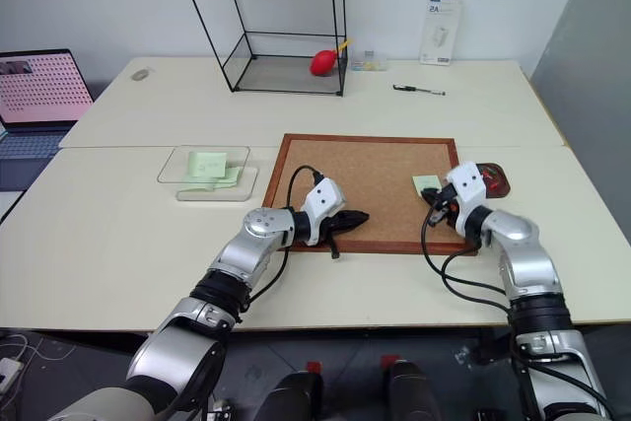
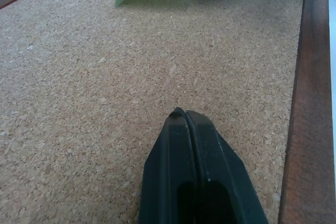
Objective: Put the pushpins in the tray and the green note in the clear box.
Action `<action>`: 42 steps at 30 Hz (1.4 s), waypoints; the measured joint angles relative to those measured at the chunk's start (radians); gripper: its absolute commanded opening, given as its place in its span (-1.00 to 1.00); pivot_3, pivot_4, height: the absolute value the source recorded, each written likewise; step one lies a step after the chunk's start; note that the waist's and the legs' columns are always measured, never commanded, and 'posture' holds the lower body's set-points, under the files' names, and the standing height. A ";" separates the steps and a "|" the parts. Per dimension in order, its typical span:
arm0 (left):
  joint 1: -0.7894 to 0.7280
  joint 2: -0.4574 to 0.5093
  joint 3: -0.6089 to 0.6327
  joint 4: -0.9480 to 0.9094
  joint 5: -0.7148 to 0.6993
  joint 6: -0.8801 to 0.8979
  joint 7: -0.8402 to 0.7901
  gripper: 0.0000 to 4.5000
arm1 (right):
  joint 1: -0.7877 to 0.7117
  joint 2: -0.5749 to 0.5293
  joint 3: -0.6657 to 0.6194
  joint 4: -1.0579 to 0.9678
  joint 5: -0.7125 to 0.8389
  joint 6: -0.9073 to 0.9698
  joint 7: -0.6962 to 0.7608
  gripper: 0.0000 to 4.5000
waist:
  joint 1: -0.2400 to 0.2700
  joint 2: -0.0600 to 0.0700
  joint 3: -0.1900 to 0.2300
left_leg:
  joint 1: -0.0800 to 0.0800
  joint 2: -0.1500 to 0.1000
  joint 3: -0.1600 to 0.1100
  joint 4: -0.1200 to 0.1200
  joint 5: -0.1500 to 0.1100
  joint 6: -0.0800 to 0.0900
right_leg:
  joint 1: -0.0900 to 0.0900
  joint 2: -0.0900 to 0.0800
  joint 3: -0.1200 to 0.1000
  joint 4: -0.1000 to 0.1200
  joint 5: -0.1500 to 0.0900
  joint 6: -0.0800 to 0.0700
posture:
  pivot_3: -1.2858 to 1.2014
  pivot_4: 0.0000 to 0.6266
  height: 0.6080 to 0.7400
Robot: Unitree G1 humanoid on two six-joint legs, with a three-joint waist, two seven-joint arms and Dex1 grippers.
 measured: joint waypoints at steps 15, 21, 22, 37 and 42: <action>-0.002 -0.045 0.112 -0.013 -0.088 0.098 0.062 -0.65 | 0.034 -0.062 0.081 -0.087 -0.079 -0.096 0.072 -1.00 | -0.002 -0.002 0.001 | -0.001 0.000 -0.001 0.000 0.000 0.000 | -0.001 0.000 0.000 0.000 0.000 0.000 | 0.03 -0.52 1.00; 0.003 -0.032 0.122 -0.087 -0.123 0.069 -0.025 -0.16 | 0.032 -0.064 0.094 -0.109 -0.078 -0.084 0.087 -1.00 | 0.002 -0.002 0.001 | -0.003 0.000 0.000 0.000 0.000 0.000 | -0.002 0.000 0.000 -0.002 0.000 0.000 | 0.03 -0.52 1.00; 0.003 -0.029 0.117 -0.087 -0.121 0.050 -0.032 -0.03 | 0.031 -0.065 0.096 -0.115 -0.077 -0.076 0.093 -1.00 | 0.002 -0.002 0.001 | -0.003 0.000 0.000 0.000 0.000 0.000 | -0.002 0.000 0.000 -0.001 0.000 0.000 | 0.03 -0.52 1.00; -0.155 -0.041 0.084 0.178 -0.027 -0.222 -0.084 0.40 | -0.046 -0.078 0.099 -0.250 0.017 0.192 0.148 -1.00 | 0.002 -0.003 0.002 | -0.004 0.000 -0.001 0.000 0.000 0.000 | -0.002 0.000 -0.001 -0.001 0.000 0.000 | 0.03 -0.52 1.00; -0.218 -0.067 0.085 0.273 -0.012 -0.276 -0.081 0.40 | -0.062 -0.080 0.091 -0.300 0.073 0.295 0.145 -1.00 | 0.002 -0.003 0.002 | -0.004 0.000 -0.001 0.000 0.000 0.000 | -0.002 0.000 -0.001 -0.002 0.000 0.000 | 0.03 -0.52 1.00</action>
